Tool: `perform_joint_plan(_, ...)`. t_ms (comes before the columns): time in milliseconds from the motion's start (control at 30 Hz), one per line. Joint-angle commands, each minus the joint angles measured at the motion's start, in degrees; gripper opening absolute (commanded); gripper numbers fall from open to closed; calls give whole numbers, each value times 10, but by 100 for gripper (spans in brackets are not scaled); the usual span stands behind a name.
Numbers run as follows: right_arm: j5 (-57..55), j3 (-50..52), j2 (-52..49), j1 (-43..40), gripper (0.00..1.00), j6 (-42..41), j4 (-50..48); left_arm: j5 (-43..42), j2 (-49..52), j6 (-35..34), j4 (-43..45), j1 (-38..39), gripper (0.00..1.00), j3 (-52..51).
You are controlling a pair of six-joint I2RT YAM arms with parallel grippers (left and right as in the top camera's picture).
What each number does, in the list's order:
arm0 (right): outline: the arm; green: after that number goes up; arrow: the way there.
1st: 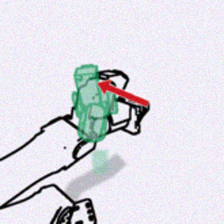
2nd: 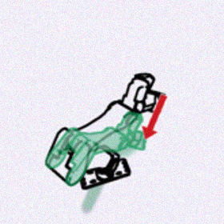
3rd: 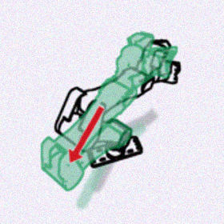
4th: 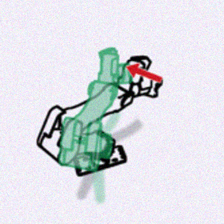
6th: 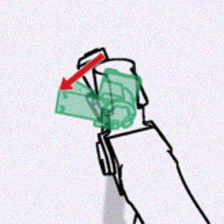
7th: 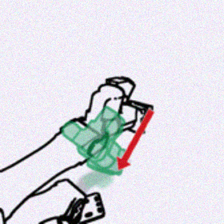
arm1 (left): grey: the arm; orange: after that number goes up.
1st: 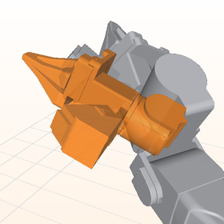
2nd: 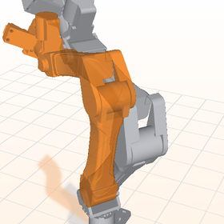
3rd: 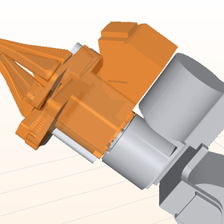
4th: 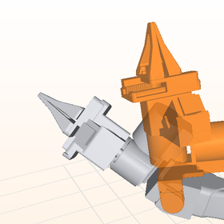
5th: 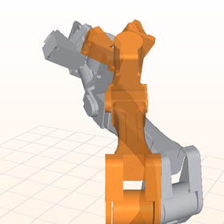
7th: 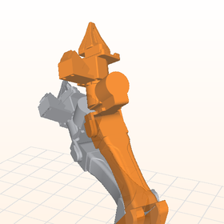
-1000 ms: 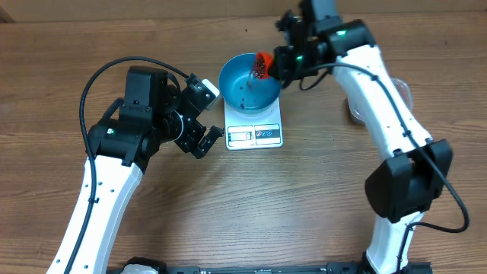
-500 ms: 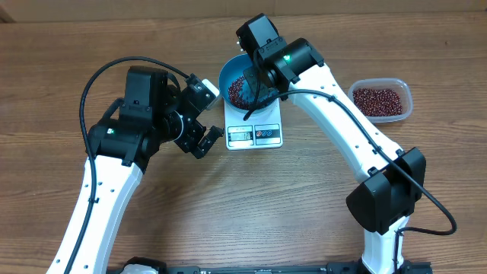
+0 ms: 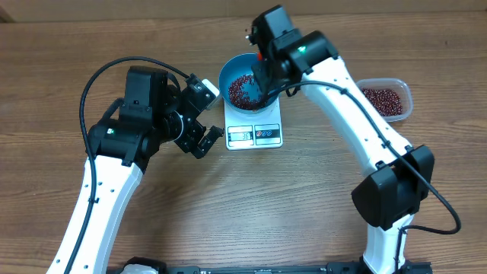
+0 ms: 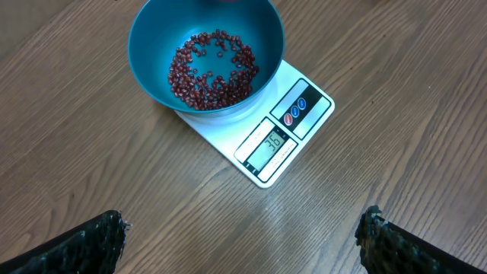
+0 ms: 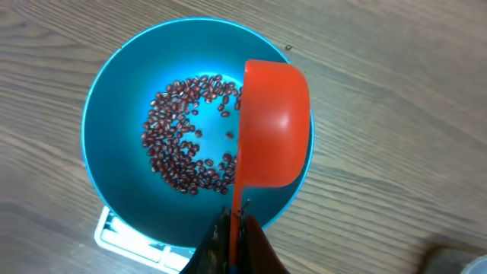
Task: Scoop item into bowl and weigh 150g on scale
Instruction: 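Tilt the scoop with the right gripper to pour beans into the bowl, then move the empty scoop with the right gripper back to the bean tub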
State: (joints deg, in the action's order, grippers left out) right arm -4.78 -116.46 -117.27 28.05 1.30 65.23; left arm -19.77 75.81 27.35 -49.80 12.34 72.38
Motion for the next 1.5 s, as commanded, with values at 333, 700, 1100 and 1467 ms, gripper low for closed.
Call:
perform_joint_plan(333,233,-18,158,-261,4,2,74,-8,-9,-6,-1,-3,100,9)
perform_joint_plan(700,172,95,136,-413,4,71,127,-8,-9,-6,-1,-3,100,9)
perform_joint_plan(1100,6,271,135,-408,4,58,-48,-8,-9,-6,-1,-3,100,9)
perform_joint_plan(1467,8,318,132,-392,4,59,-92,-8,-9,-6,-1,-3,100,9)
